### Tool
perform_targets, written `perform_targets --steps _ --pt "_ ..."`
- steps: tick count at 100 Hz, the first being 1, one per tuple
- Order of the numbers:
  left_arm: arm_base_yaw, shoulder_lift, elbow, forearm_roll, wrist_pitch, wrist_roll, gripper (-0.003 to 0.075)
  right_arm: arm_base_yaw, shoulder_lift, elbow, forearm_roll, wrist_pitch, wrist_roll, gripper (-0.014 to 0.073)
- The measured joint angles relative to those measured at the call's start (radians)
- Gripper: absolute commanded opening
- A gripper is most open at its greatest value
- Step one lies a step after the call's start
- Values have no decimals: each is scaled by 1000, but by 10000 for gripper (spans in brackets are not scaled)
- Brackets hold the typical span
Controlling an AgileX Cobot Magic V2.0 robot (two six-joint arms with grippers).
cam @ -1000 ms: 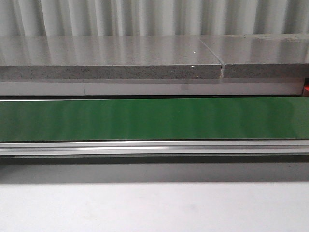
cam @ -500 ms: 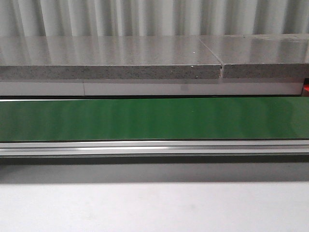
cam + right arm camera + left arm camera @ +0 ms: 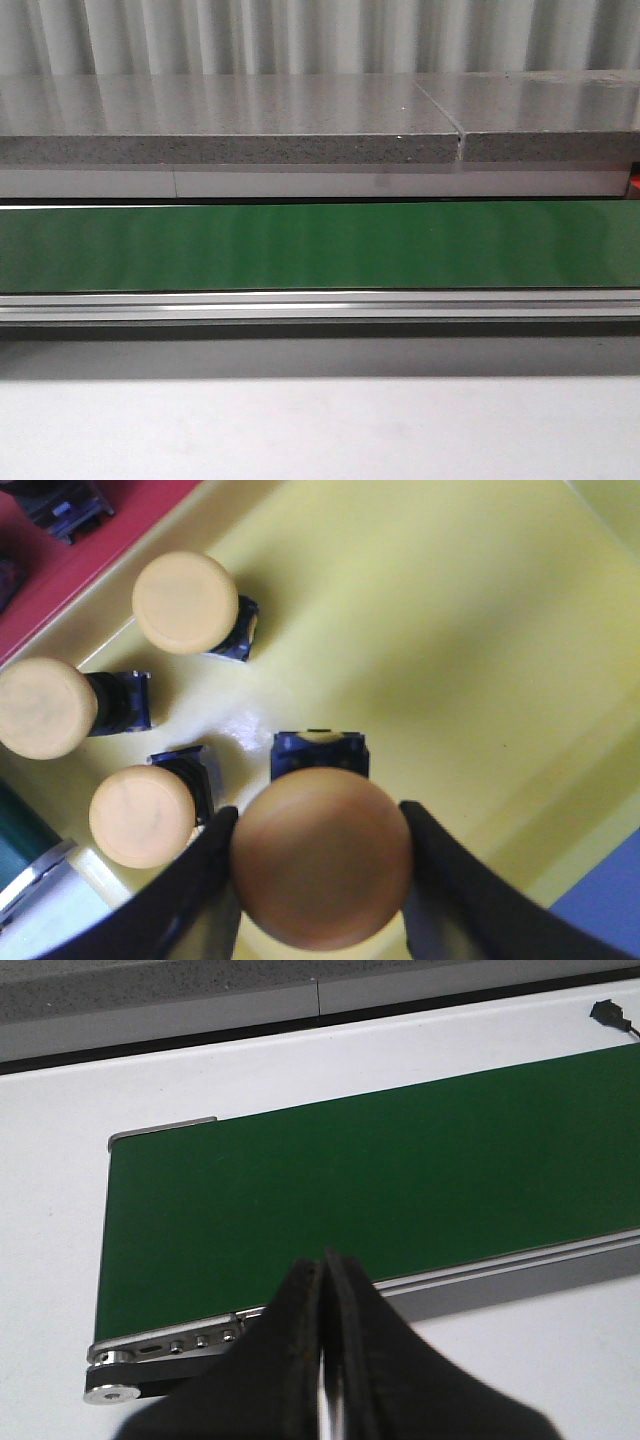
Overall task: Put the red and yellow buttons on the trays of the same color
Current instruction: 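Lower the yellow button into the yellow tray and open the right gripper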
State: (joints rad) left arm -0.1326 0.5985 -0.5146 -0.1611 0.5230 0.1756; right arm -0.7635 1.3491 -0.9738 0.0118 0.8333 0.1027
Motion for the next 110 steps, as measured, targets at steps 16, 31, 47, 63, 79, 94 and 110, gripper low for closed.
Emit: perform_targets --steps 16,31,47,63,79,94,110 --pt "0 0 0 0 0 0 -20 0 27 45 0 -61 2 140" --pt "0 0 0 0 0 0 -20 0 77 57 29 -116 6 140" --pt "0 -1 0 0 0 0 -20 0 134 59 64 -166 10 140" --pt "0 -1 0 0 0 0 -20 0 187 59 73 -192 10 143" --pt "0 -1 0 0 0 0 -20 0 222 59 84 -200 10 162" --pt "0 -1 0 0 0 0 -20 0 240 59 95 -207 10 394" --pt "0 -1 0 0 0 0 -20 0 241 59 97 -216 10 542"
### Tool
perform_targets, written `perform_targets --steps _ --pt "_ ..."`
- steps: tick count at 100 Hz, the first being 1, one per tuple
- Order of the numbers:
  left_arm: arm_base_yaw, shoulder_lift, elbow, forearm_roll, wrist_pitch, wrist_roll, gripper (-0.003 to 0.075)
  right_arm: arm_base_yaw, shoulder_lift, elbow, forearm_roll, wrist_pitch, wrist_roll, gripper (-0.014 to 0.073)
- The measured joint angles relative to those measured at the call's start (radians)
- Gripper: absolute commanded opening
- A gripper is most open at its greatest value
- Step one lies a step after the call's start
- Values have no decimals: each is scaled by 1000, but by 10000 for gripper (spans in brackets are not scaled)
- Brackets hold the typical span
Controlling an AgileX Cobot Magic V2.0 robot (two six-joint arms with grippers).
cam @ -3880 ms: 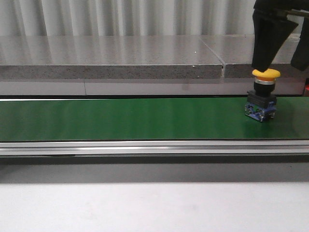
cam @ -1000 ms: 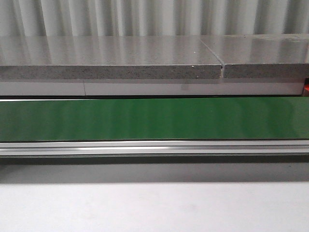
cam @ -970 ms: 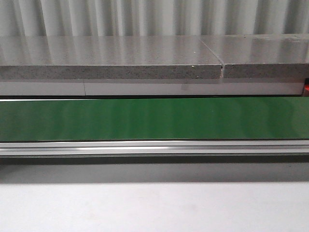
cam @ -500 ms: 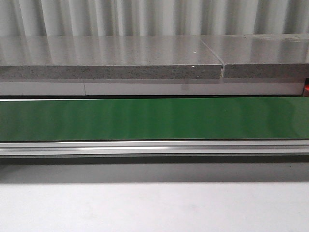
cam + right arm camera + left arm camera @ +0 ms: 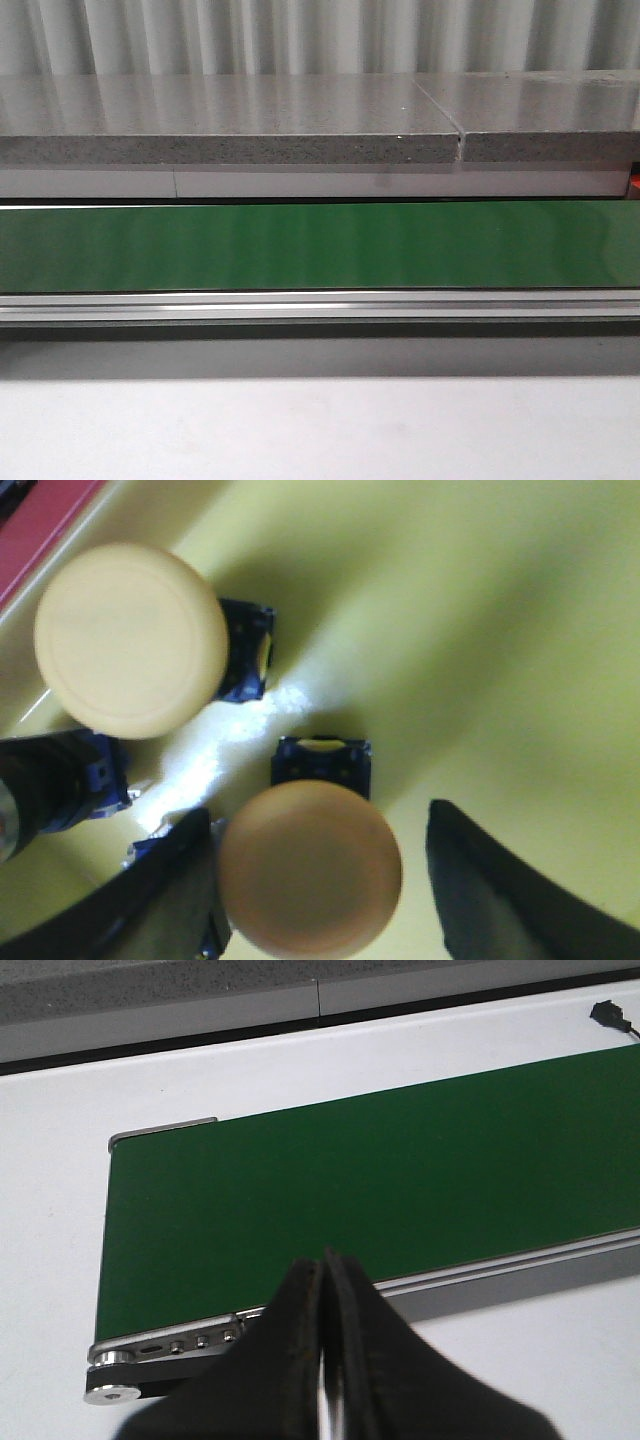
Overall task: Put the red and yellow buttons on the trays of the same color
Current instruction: 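Lower the yellow button into the yellow tray and open the right gripper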
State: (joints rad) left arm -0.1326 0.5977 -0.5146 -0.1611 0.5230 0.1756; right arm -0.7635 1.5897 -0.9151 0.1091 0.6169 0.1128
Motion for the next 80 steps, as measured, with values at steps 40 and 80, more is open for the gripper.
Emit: perform_targets --steps 40,80 --pt "0 0 0 0 0 0 -20 0 -88 0 2 -10 0 540" --pt "0 0 0 0 0 0 -20 115 -297 0 -2 76 -40 47"
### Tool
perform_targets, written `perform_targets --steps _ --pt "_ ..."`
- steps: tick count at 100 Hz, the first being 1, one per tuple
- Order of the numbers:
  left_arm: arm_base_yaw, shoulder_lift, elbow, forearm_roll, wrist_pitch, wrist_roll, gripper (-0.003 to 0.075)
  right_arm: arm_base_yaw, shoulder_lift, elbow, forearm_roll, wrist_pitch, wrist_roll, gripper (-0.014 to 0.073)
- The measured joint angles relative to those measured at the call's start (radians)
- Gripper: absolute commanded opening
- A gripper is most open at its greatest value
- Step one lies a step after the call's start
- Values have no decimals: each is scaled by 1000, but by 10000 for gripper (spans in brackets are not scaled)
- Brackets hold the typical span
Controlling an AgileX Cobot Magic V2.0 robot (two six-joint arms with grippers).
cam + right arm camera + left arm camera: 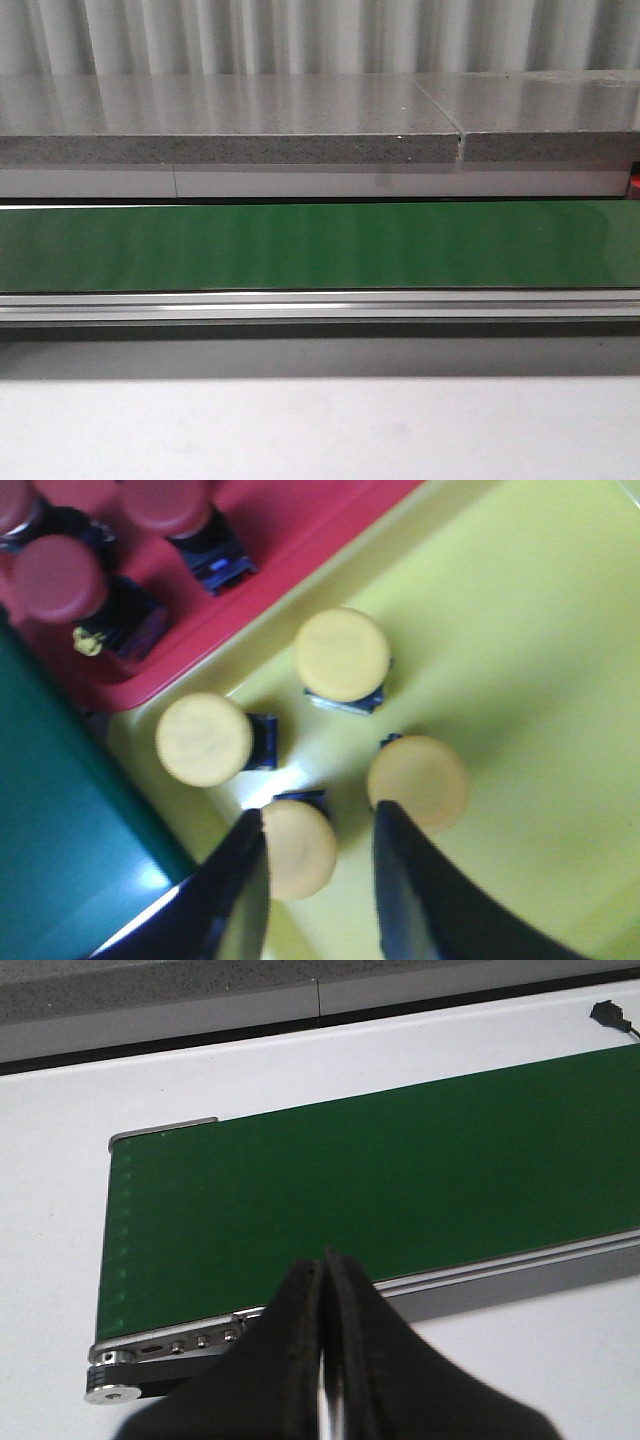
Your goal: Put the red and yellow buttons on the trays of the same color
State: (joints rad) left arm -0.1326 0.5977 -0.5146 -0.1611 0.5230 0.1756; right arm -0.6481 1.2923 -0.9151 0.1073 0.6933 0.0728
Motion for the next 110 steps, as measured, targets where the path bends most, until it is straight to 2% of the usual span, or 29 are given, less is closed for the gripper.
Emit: perform_targets --steps 7,59,83,110 --pt "0 0 0 0 0 0 -20 49 -26 0 0 13 -7 -71" --pt "0 0 0 0 0 0 -20 452 -178 4 0 -4 -52 -67" --pt "0 0 0 0 0 0 -20 541 -251 14 -2 -76 -59 -67" --pt "0 0 0 0 0 0 -20 545 -410 121 -38 -218 -67 -67"
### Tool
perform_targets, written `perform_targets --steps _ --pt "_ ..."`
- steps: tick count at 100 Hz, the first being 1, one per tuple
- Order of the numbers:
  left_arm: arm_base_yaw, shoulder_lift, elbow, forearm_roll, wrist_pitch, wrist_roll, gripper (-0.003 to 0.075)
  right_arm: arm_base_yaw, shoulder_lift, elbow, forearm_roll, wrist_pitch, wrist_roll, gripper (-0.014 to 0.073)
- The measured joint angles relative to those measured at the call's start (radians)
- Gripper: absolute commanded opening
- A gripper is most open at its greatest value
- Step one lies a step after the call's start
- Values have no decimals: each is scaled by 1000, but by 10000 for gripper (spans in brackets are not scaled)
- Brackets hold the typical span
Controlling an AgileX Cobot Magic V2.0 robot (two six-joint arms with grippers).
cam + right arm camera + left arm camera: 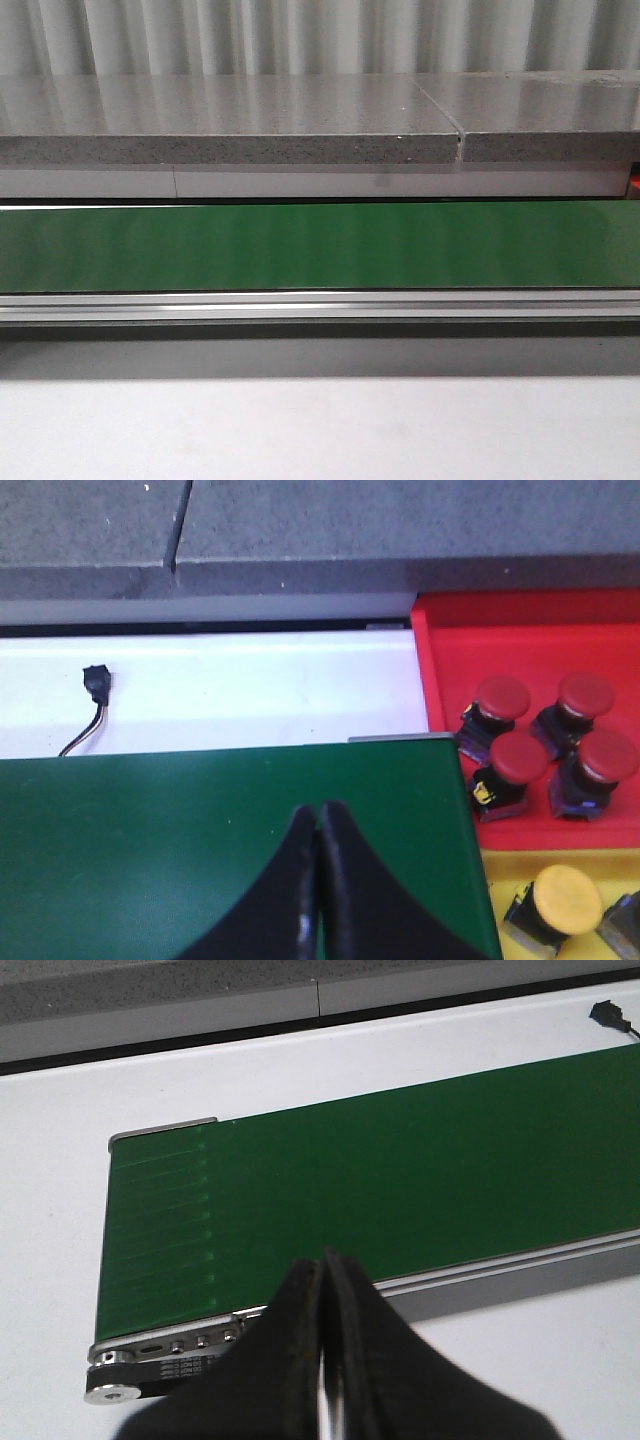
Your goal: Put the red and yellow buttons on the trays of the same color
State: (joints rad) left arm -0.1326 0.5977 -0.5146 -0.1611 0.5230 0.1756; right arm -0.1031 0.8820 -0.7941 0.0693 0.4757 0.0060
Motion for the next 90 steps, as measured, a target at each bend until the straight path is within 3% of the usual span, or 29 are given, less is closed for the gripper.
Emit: perform_targets --steps 90 --pt "0 0 0 0 0 0 -20 0 -547 404 -57 -227 -17 -67"
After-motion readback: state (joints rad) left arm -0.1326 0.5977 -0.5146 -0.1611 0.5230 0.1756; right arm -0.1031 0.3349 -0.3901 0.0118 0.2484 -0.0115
